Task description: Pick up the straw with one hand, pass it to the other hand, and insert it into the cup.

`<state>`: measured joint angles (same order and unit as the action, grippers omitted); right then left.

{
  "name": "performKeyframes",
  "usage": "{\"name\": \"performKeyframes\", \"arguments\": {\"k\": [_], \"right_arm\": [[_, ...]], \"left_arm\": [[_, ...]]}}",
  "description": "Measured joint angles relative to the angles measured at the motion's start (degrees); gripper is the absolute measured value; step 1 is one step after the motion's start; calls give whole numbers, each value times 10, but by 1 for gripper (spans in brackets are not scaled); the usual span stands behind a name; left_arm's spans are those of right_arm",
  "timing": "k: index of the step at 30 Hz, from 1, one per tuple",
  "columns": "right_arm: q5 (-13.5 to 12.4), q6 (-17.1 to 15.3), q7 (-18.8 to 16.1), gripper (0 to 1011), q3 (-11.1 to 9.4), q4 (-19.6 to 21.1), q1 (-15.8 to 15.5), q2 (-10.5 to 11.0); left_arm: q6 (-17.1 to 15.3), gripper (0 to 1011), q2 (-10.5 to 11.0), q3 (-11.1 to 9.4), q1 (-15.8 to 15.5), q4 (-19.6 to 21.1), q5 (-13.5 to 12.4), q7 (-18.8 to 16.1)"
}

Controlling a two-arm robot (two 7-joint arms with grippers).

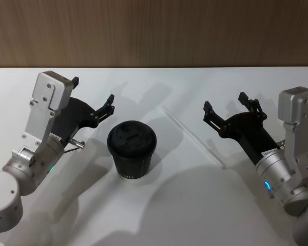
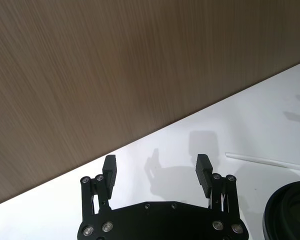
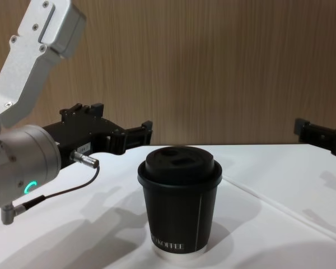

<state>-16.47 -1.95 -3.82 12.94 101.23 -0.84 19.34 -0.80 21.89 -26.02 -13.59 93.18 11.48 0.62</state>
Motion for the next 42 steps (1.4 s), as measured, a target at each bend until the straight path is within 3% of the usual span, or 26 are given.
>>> {"name": "performKeyframes", "arguments": {"k": [42], "right_arm": [[0, 0, 0, 1001, 0, 0, 0, 0]], "left_arm": [[0, 997, 0, 0, 0, 0, 0, 0]]}}
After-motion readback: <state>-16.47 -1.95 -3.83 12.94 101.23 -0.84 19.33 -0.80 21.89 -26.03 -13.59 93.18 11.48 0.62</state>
